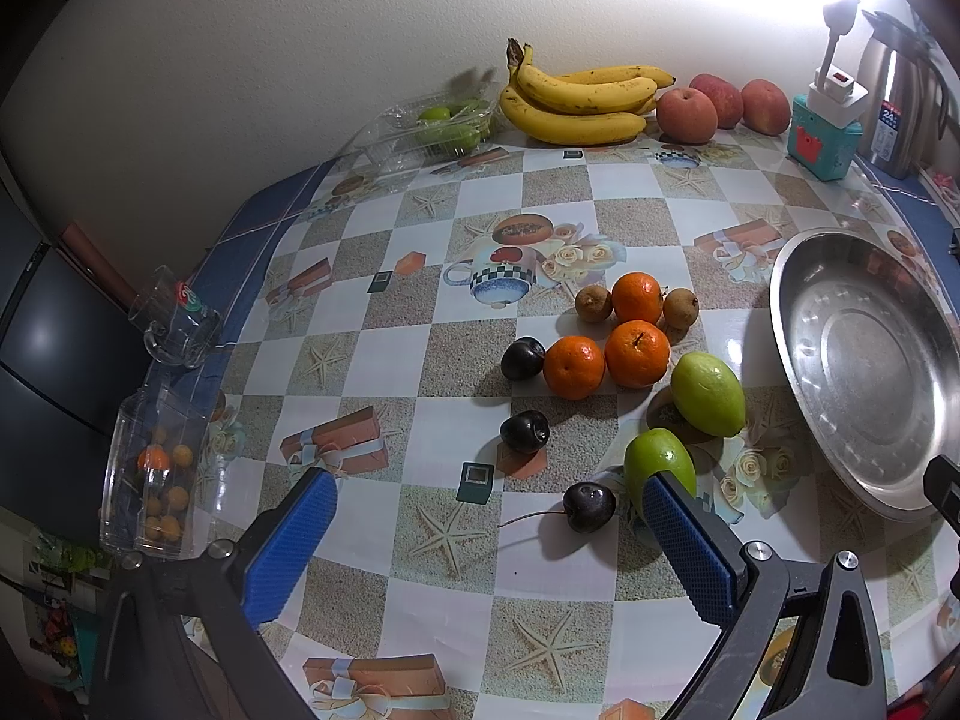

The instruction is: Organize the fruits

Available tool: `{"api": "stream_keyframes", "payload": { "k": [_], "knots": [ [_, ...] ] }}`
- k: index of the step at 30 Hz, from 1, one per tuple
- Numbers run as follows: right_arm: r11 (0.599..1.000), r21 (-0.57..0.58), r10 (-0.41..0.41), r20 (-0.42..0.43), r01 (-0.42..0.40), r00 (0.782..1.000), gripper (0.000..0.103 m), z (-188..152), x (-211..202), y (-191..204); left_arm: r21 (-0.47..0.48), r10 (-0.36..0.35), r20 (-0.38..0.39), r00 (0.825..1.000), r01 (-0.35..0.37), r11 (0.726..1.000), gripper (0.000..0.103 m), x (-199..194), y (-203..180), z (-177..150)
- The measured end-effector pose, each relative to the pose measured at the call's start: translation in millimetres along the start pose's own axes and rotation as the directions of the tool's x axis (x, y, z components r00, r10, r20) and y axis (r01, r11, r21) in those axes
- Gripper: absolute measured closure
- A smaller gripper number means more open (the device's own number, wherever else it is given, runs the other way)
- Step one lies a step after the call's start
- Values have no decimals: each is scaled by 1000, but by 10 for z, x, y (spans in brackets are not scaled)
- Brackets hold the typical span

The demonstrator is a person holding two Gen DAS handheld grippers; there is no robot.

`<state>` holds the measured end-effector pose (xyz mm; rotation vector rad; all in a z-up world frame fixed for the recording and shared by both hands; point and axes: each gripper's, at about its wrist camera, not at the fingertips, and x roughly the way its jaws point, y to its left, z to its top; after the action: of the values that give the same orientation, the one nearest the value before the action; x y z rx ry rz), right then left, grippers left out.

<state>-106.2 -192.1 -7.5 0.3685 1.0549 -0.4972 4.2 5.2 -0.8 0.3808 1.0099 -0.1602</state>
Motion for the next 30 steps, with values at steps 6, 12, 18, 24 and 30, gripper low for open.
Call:
{"api": "stream_keyframes", "payload": {
  "k": [6,12,18,24,30],
  "knots": [
    [1000,0,0,0,0,1000,0,-1,2,0,0,0,0,1000,0,1000,0,0,0,-1],
    [1000,-1,1,-1,-1,1000,0,-5,8,-1,-29,-8,7,1000,8,1000,0,-8,48,17],
    [998,6,58,-3,-58,998,0,18,23,34,-223,-36,-11,999,33,974,0,61,433,60],
    [987,-11,162,-1,-162,987,0,92,29,233,-380,-103,-69,992,69,922,0,269,716,-13],
    [962,-61,266,-36,-267,963,0,137,65,606,-422,-144,-111,983,84,902,0,439,777,-48]
  ]
}}
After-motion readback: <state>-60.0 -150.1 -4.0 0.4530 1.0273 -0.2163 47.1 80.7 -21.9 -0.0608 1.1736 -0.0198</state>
